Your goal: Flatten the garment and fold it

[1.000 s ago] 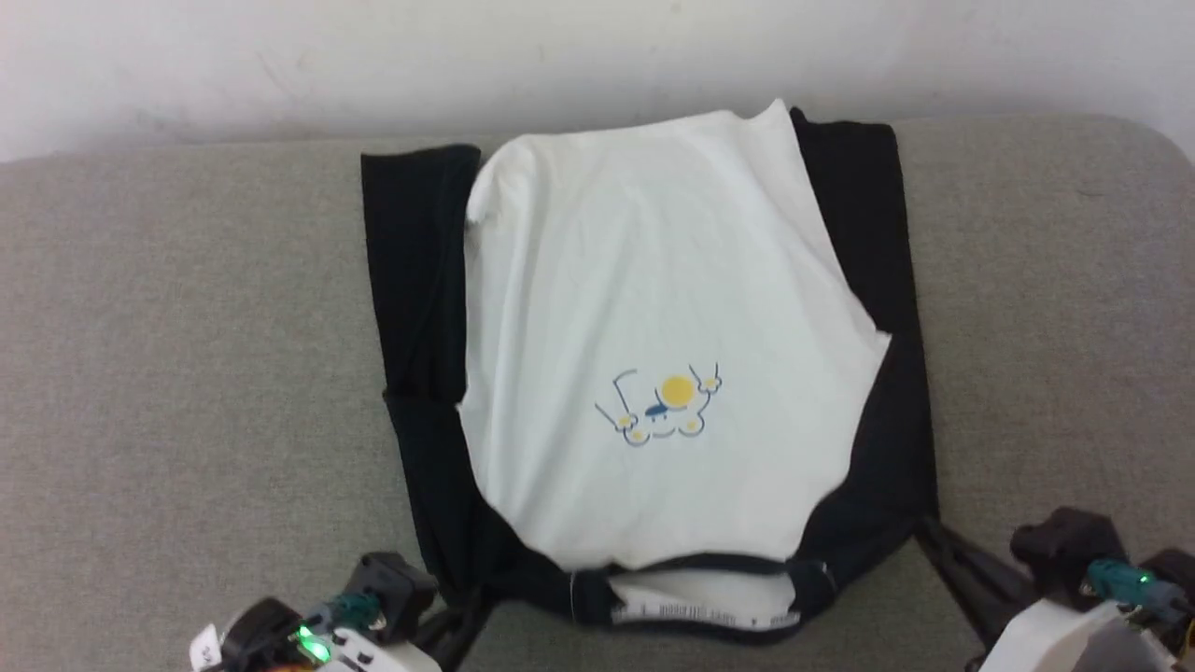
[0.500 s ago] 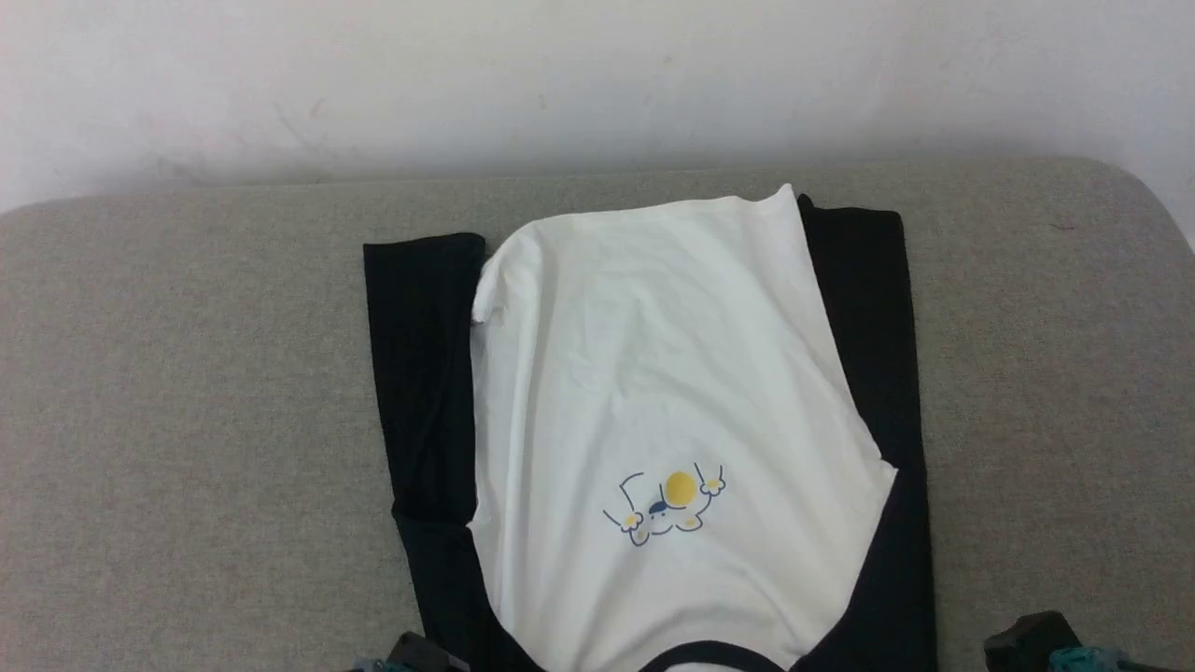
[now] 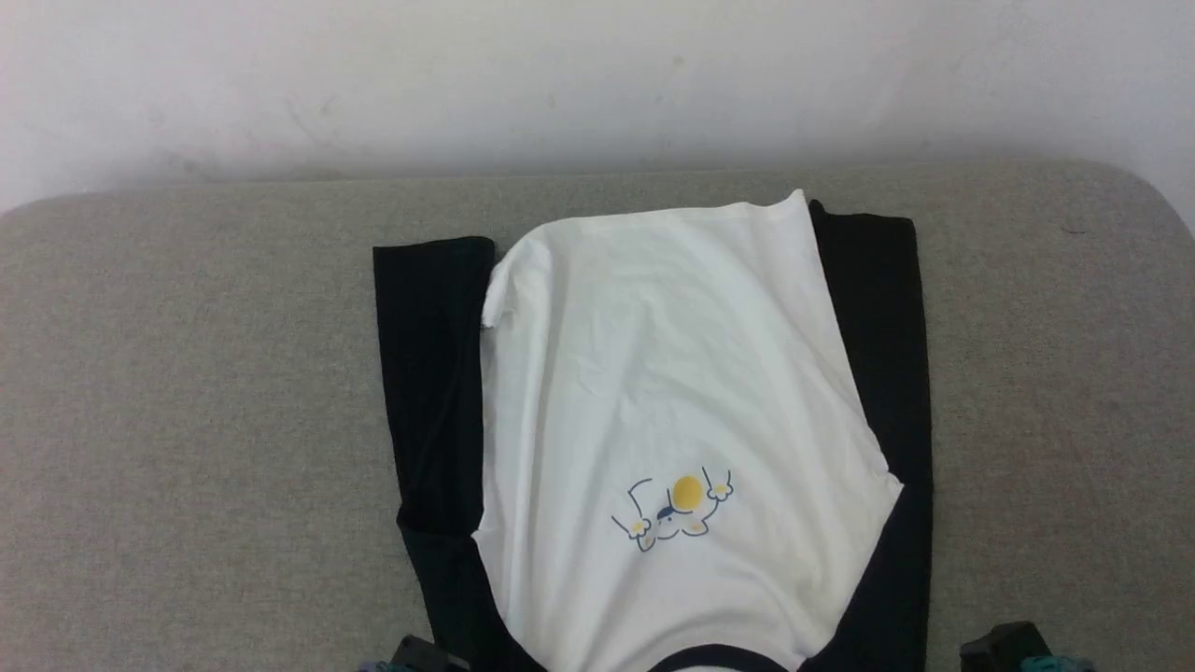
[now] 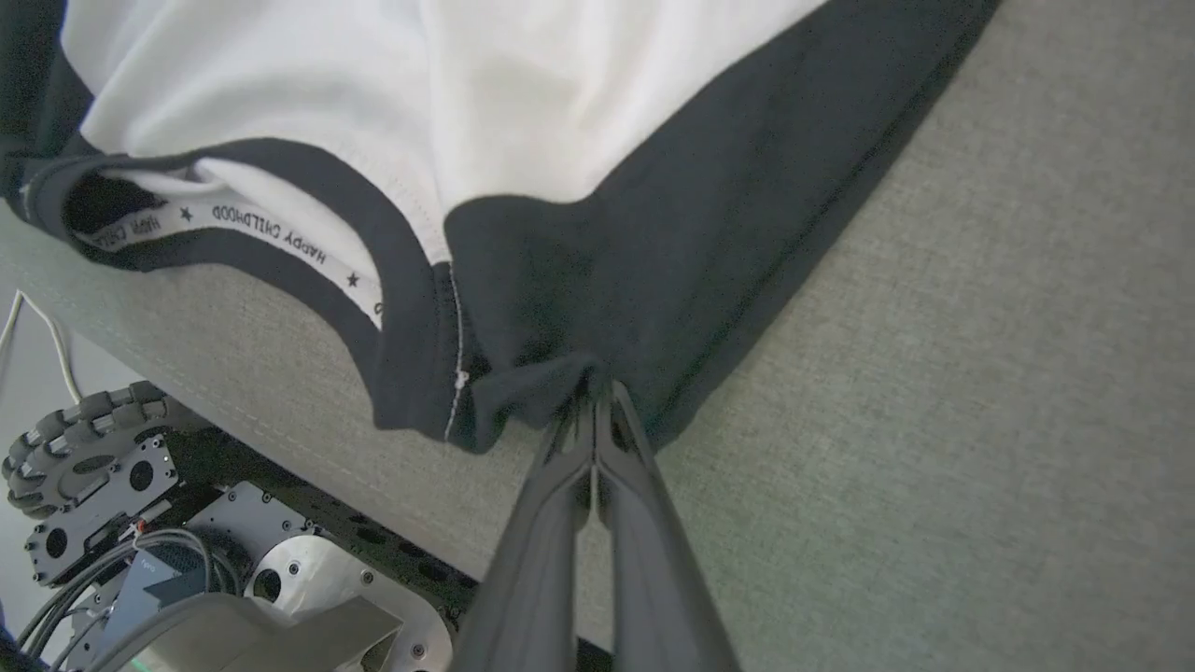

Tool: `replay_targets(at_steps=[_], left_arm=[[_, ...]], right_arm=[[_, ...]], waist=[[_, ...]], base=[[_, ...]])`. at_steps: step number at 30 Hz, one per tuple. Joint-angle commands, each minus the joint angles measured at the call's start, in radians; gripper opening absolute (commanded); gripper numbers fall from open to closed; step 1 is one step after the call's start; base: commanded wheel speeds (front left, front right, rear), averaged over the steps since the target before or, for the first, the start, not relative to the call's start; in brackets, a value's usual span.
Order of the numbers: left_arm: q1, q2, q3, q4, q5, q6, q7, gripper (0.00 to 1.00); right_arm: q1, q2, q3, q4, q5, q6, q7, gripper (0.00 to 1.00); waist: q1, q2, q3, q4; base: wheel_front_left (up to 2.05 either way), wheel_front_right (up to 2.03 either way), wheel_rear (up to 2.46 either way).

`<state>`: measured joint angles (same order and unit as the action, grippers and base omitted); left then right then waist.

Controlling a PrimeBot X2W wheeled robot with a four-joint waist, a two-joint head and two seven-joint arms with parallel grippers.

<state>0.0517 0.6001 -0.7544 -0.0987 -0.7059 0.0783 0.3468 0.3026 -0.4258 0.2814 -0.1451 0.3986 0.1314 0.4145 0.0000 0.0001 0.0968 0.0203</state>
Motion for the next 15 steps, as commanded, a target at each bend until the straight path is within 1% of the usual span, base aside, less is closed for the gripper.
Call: replay_targets(at_steps=[1,2,5,8,12,15], left_arm=[[-0.016,-0.012,0.002,0.022,-0.006,-0.005,-0.018,1.00],[-0.018,-0.020,0.008,0.031,-0.008,-0.002,-0.030,1.00],[-0.010,-0.040,0.035,0.031,-0.034,0.008,-0.068,1.00],[0.018,-0.057,0.084,0.002,-0.088,0.025,-0.115,1.00],[0.071,-0.057,0.185,-0.087,-0.157,0.059,-0.201,1.00],[0.105,-0.047,0.256,-0.158,-0.168,0.081,-0.281,1.00]], right_arm=[[-0.022,0.008,0.005,0.017,-0.009,-0.001,-0.014,0.48],[-0.029,0.013,0.005,0.026,-0.007,-0.001,-0.022,1.00],[-0.037,0.015,-0.002,0.033,0.001,-0.001,-0.029,1.00],[-0.023,0.030,-0.044,0.006,0.035,-0.001,-0.026,1.00],[0.011,0.066,-0.158,-0.076,0.071,-0.001,-0.022,1.00],[0.026,0.110,-0.259,-0.156,0.048,-0.001,-0.060,1.00]], waist=[[0.0000,-0.0001,-0.001,0.002],[0.0000,-0.0001,-0.001,0.002],[0.0000,-0.0001,-0.003,0.008],[0.0000,-0.0001,-0.006,0.014],[0.0000,-0.0001,-0.009,0.021],[0.0000,-0.0001,-0.010,0.024]], base=[[0.00,0.00,0.00],[0.00,0.00,0.00],[0.00,0.00,0.00],[0.00,0.00,0.00],[0.00,0.00,0.00],[0.00,0.00,0.00]])
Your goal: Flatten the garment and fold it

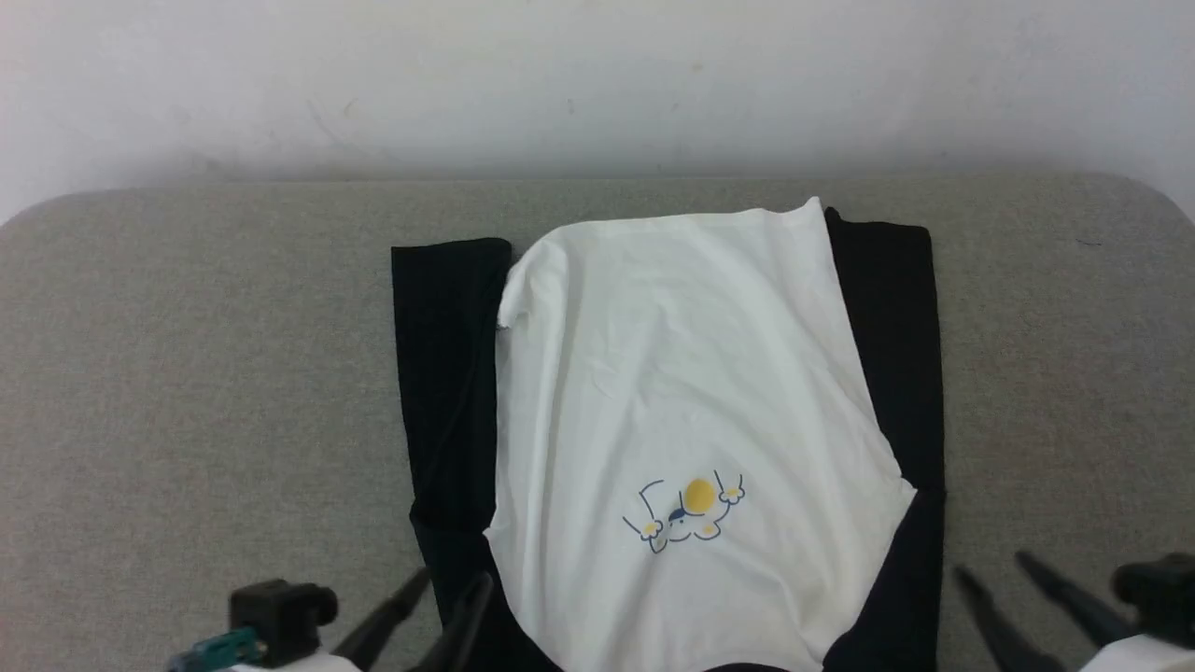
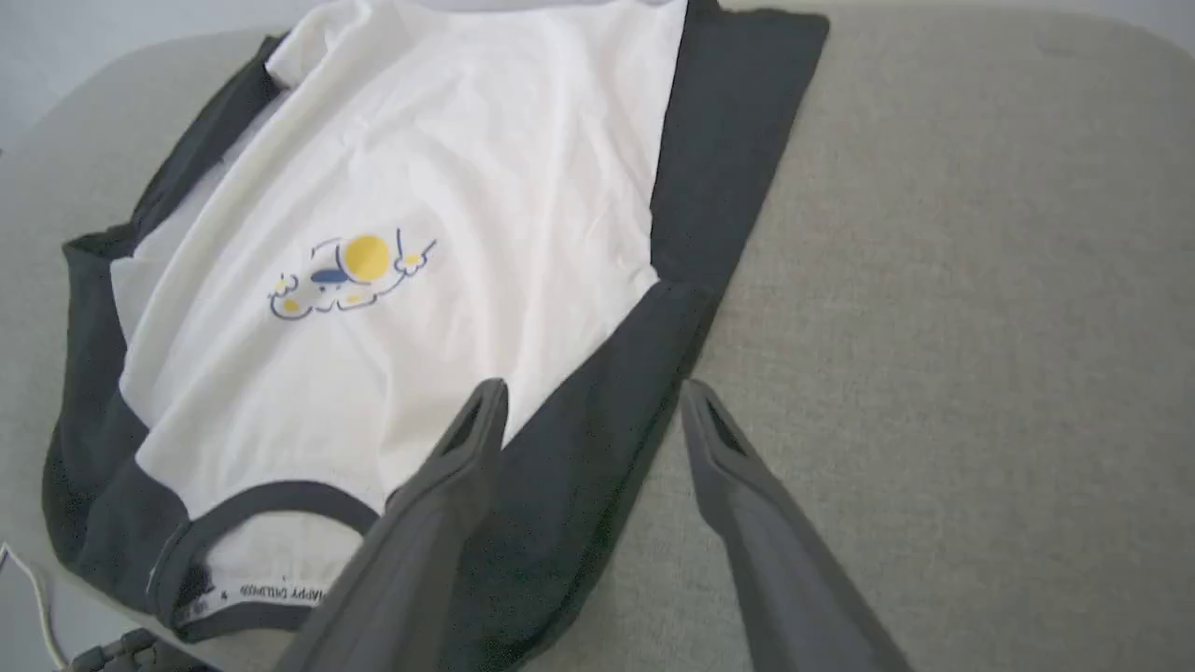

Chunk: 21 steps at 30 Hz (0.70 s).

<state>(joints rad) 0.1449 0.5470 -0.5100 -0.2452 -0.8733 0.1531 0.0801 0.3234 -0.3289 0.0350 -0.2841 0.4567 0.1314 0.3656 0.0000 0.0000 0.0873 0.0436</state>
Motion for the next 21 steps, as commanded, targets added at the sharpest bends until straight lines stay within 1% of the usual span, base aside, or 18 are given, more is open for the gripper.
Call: replay_targets(at_steps=[1,2,4,6,7,9,12,13,16,19,21], left_arm=[[0.019,0.011,0.027,-0.032,0.006,0.011,-0.039,1.00],[0.024,0.009,0.048,-0.046,0.020,0.023,-0.075,1.00],[0.021,0.002,0.091,-0.053,0.080,0.064,-0.166,1.00],[0.009,-0.030,0.136,-0.044,0.153,0.118,-0.281,1.00],[0.005,-0.047,0.147,-0.039,0.185,0.133,-0.309,1.00],[-0.008,-0.094,0.189,-0.034,0.267,0.175,-0.337,1.00],[-0.022,-0.181,0.253,-0.077,0.450,0.196,-0.341,1.00],[-0.012,-0.214,0.266,-0.083,0.496,0.195,-0.341,1.00],[0.020,-0.282,0.279,-0.075,0.599,0.165,-0.341,1.00],[0.038,-0.319,0.282,-0.051,0.661,0.122,-0.342,1.00],[0.039,-0.343,0.288,-0.041,0.685,0.104,-0.342,1.00]], right_arm=[[0.007,0.033,-0.041,-0.040,-0.027,-0.001,-0.029,1.00],[0.006,0.058,-0.076,-0.060,-0.052,-0.001,-0.056,1.00],[-0.003,0.114,-0.128,-0.091,-0.109,-0.001,-0.116,1.00],[-0.023,0.182,-0.171,-0.113,-0.163,-0.001,-0.198,1.00],[-0.032,0.209,-0.185,-0.119,-0.189,-0.001,-0.241,1.00],[-0.049,0.246,-0.200,-0.121,-0.233,-0.001,-0.326,1.00],[-0.064,0.270,-0.204,-0.094,-0.293,-0.001,-0.438,1.00],[-0.067,0.274,-0.209,-0.080,-0.306,-0.001,-0.471,1.00],[-0.069,0.278,-0.222,-0.026,-0.305,-0.001,-0.547,1.00],[-0.073,0.278,-0.236,0.028,-0.274,-0.001,-0.584,1.00],[-0.079,0.278,-0.235,0.051,-0.270,-0.001,-0.599,1.00]], waist=[[0.0000,0.0000,-0.001,0.001],[0.0000,0.0000,-0.001,0.002],[0.0000,0.0000,-0.001,0.004],[0.0000,0.0000,-0.001,0.004],[0.0000,0.0000,-0.001,0.003],[0.0000,0.0000,-0.002,0.002],[0.0000,0.0000,-0.006,-0.001],[0.0000,0.0000,-0.008,-0.003],[0.0000,0.0000,-0.011,-0.006],[0.0000,0.0000,-0.013,-0.008],[0.0000,0.0000,-0.013,-0.009]], base=[[0.00,0.00,0.00],[0.00,0.00,0.00],[0.00,0.00,0.00],[0.00,0.00,0.00],[0.00,0.00,0.00],[0.00,0.00,0.00],[0.00,0.00,0.00],[0.00,0.00,0.00],[0.00,0.00,0.00],[0.00,0.00,0.00],[0.00,0.00,0.00]])
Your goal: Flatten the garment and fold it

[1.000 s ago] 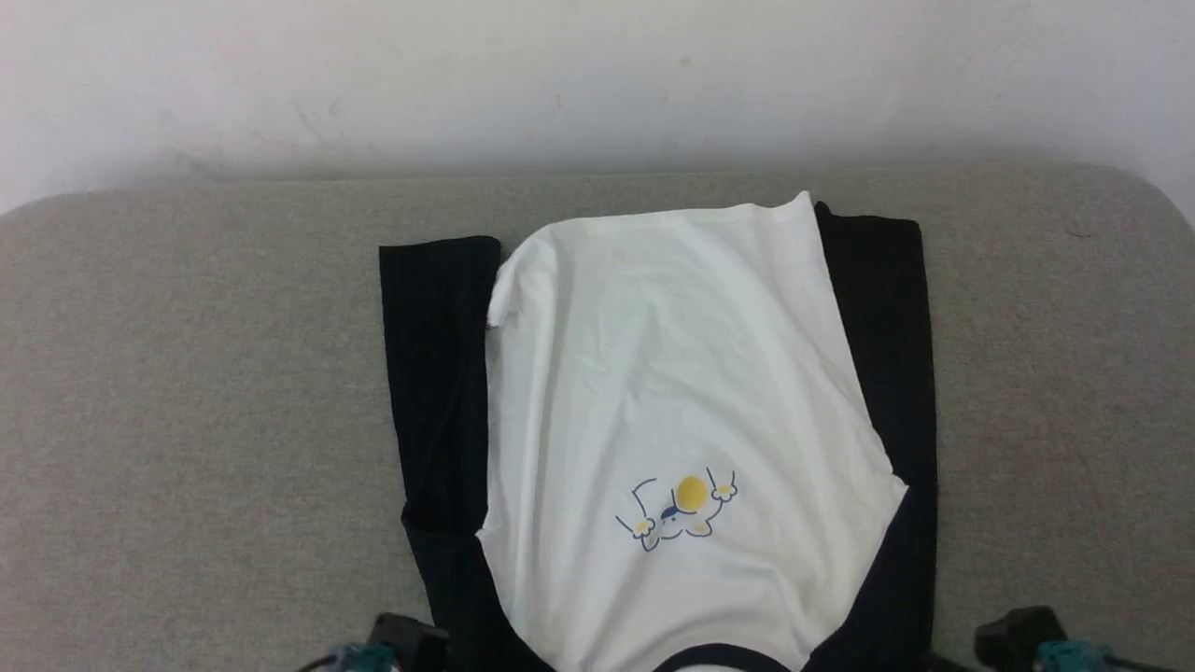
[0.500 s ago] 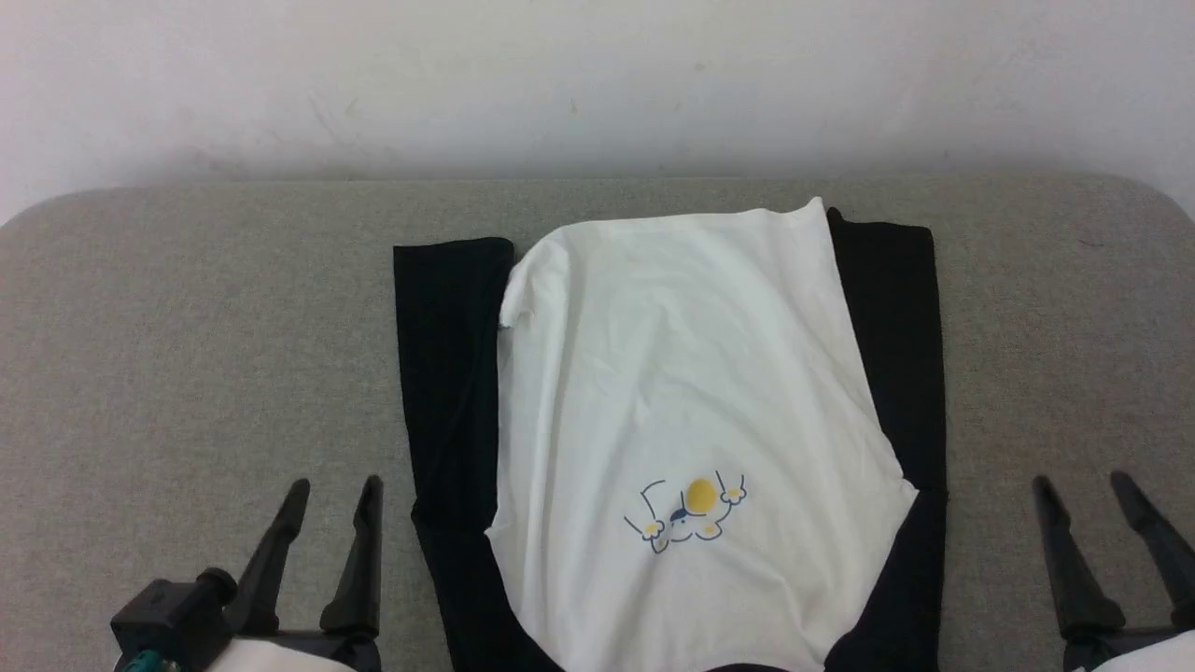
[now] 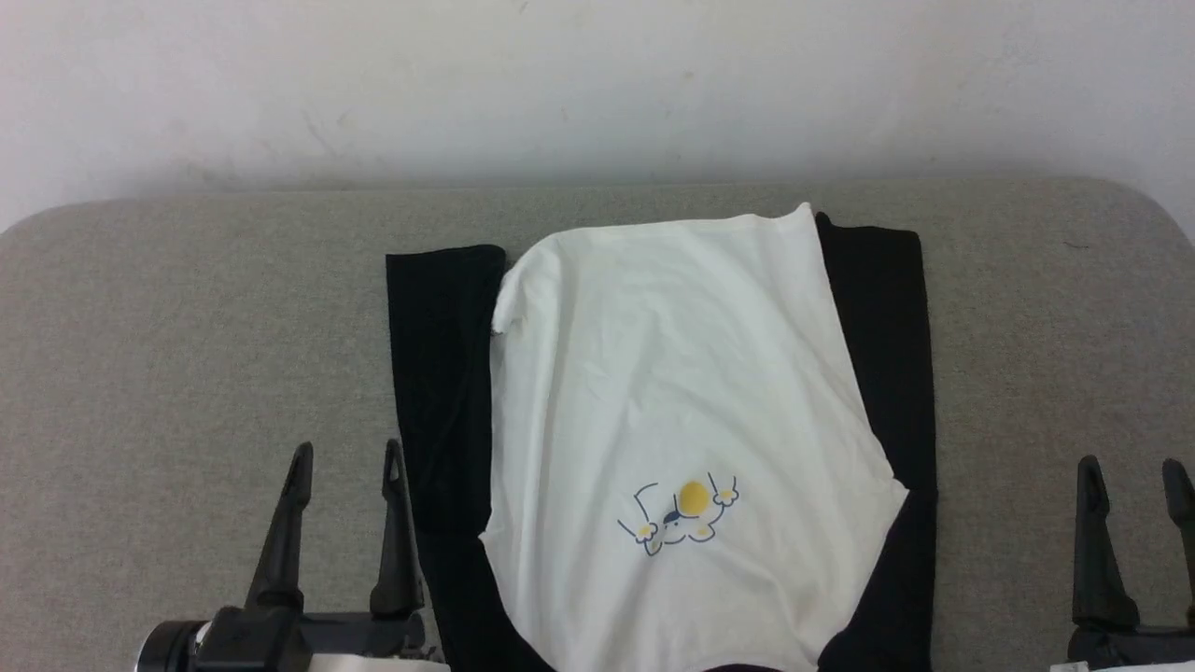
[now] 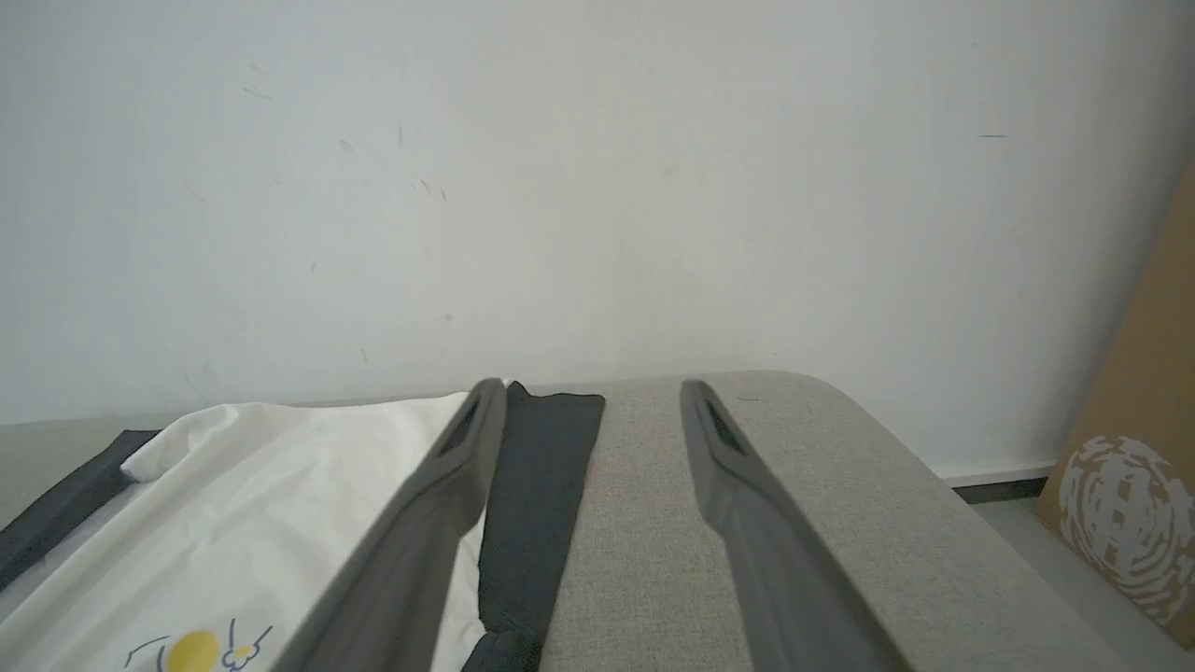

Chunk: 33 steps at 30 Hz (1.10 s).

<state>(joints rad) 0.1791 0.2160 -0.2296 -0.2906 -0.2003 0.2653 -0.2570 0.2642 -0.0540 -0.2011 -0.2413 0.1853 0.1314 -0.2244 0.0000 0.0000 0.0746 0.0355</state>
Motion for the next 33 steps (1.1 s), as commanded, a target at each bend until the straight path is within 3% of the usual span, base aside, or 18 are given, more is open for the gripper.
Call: replay_targets(at_steps=[1,9,16,20,26,33], left_arm=[[0.005,-0.022,0.013,0.008,0.019,-0.018,-0.005,1.00],[0.003,-0.057,0.078,0.021,0.046,-0.083,-0.005,1.00],[-0.111,-0.030,0.143,0.015,0.040,-0.146,-0.005,1.00],[-0.302,0.035,0.139,0.065,0.028,-0.220,0.056,1.00],[-0.666,0.174,0.129,0.157,0.032,-0.334,0.266,1.00],[-0.972,0.274,0.071,0.342,-0.098,-0.390,0.511,1.00]], right_arm=[[-0.022,0.003,0.005,0.017,0.001,-0.001,-0.014,1.00],[-0.046,0.004,0.041,0.033,-0.026,-0.001,-0.028,1.00],[-0.070,0.004,0.063,0.015,-0.024,-0.001,-0.029,1.00],[-0.108,0.004,0.088,-0.008,-0.027,-0.001,-0.025,1.00],[-0.173,0.004,0.119,-0.046,-0.035,-0.001,-0.017,1.00],[-0.212,0.004,0.131,-0.061,-0.034,-0.001,0.004,1.00]], waist=[[0.0000,0.0000,0.000,-0.003],[0.0000,0.0000,0.009,-0.013],[0.0000,0.0000,0.074,-0.013],[0.0000,0.0000,0.153,-0.018],[0.0000,0.0000,0.287,-0.038],[0.0000,0.0000,0.401,-0.056]], base=[[0.00,0.00,0.00],[0.00,0.00,0.00],[0.00,0.00,0.00],[0.00,0.00,0.00],[0.00,0.00,0.00],[0.00,0.00,0.00]])
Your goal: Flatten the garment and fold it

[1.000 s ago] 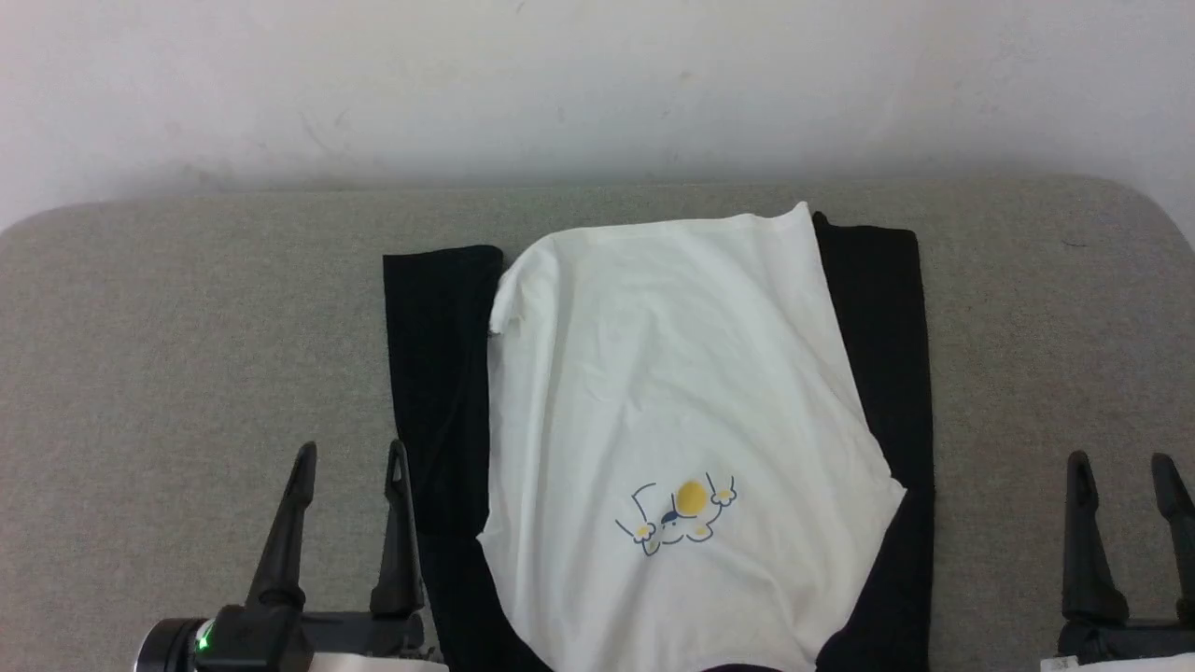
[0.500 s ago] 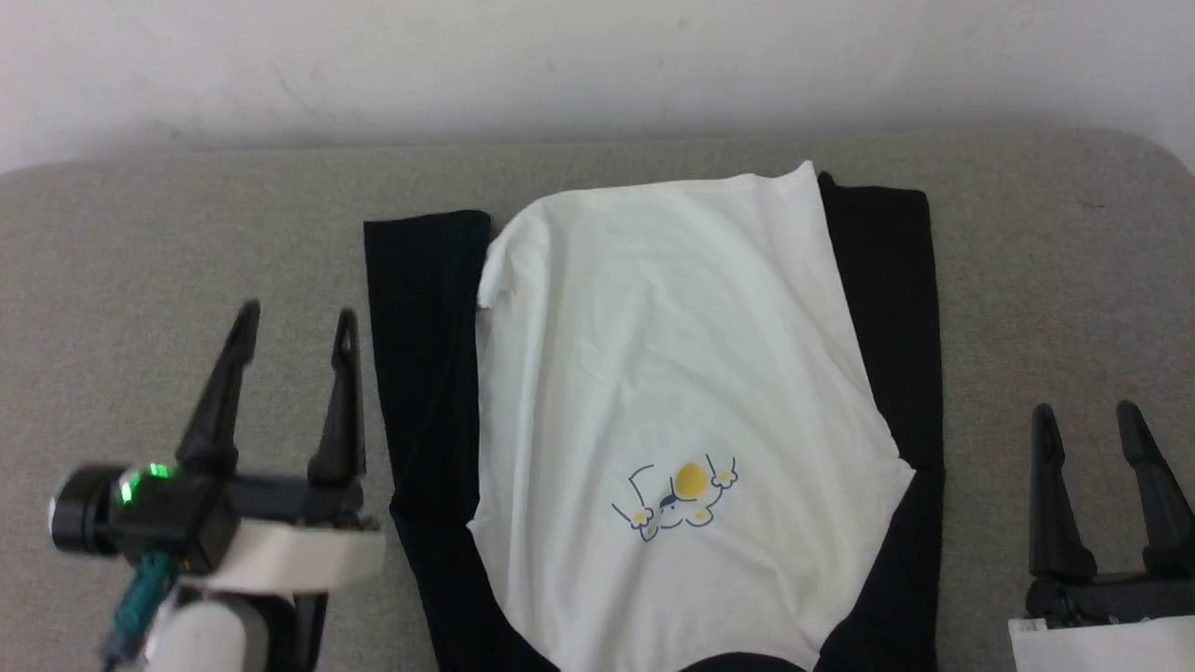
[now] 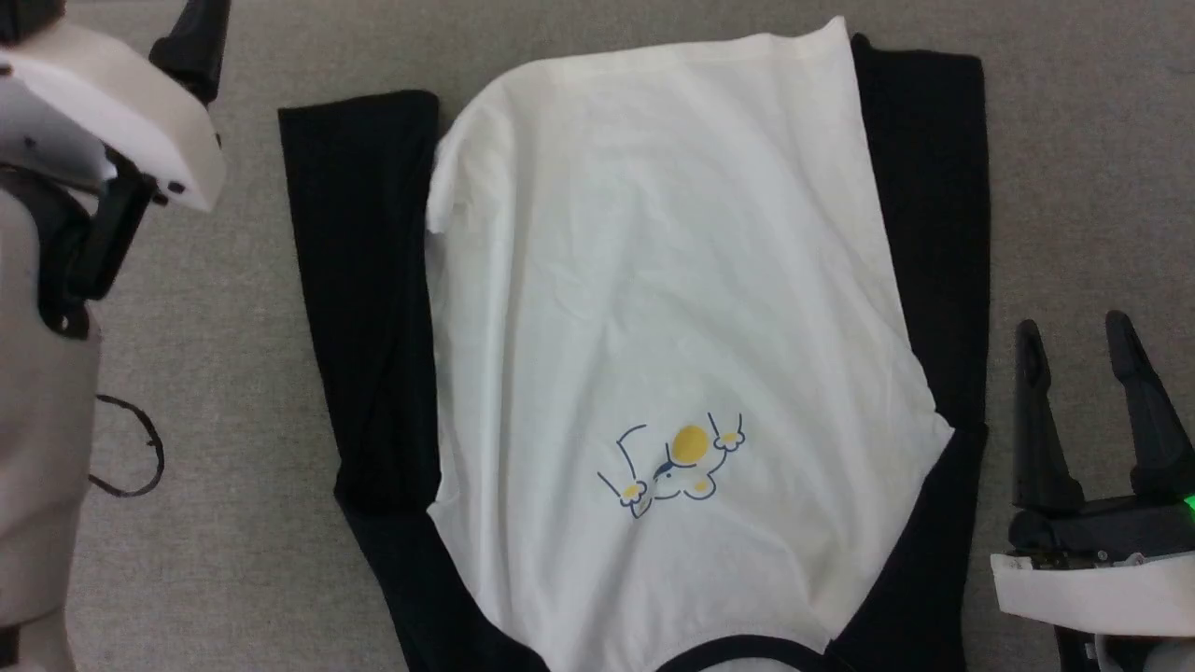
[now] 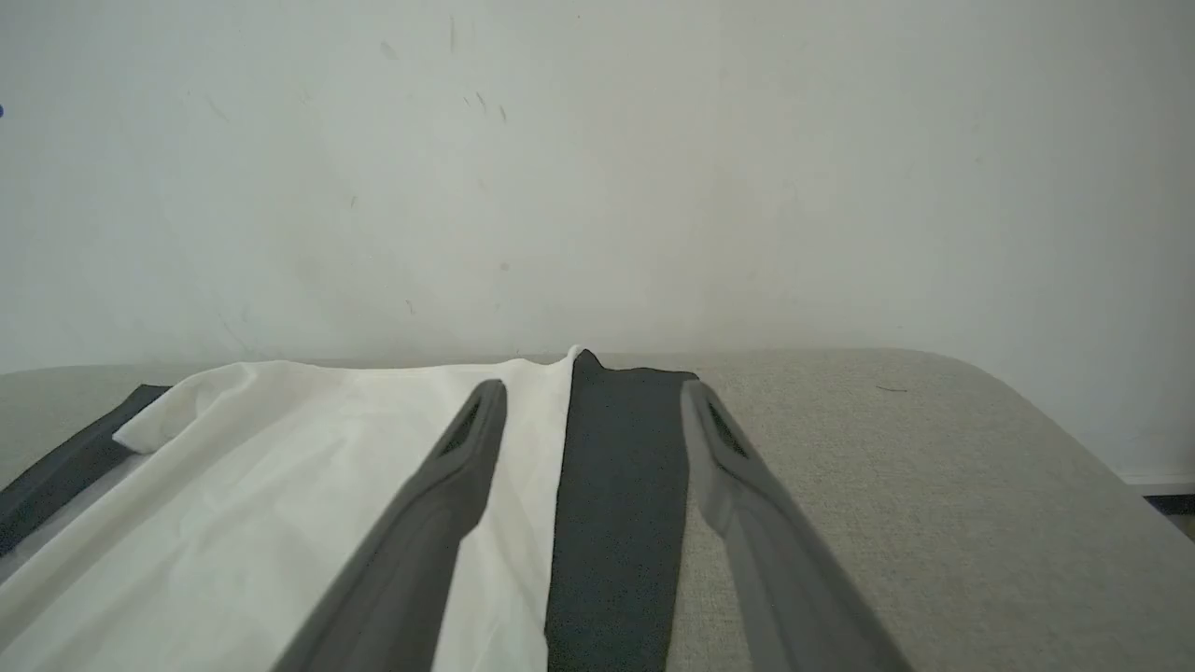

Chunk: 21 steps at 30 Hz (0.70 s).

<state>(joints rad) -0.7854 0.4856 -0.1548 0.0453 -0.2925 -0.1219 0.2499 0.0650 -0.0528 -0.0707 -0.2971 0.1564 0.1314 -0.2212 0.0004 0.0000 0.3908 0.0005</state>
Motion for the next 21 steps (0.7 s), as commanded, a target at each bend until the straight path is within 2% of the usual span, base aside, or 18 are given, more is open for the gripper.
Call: replay_targets(at_steps=[1,10,16,21], left_arm=[[-0.036,0.016,-0.021,0.040,-0.032,-0.005,0.044,1.00],[-0.178,0.127,-0.116,0.223,-0.233,-0.009,0.353,1.00],[-0.171,0.134,-0.111,0.254,-0.354,-0.008,0.516,1.00],[-0.142,0.144,-0.106,0.264,-0.379,0.013,0.565,1.00]], right_arm=[[-0.016,0.003,0.002,-0.006,-0.005,-0.001,0.004,1.00],[-0.045,0.003,0.027,-0.022,-0.019,-0.001,0.027,1.00],[-0.050,0.003,0.031,-0.023,-0.021,-0.001,0.032,1.00],[-0.057,0.003,0.030,-0.028,-0.025,-0.001,0.036,1.00]], waist=[[-0.0004,0.0000,0.097,-0.021],[-0.0004,0.0000,0.181,-0.042],[-0.0004,0.0000,0.208,-0.050],[-0.0004,0.0000,0.226,-0.059]], base=[[0.00,0.00,0.00],[0.00,0.00,0.00],[0.00,0.00,0.00],[0.00,0.00,0.00]])
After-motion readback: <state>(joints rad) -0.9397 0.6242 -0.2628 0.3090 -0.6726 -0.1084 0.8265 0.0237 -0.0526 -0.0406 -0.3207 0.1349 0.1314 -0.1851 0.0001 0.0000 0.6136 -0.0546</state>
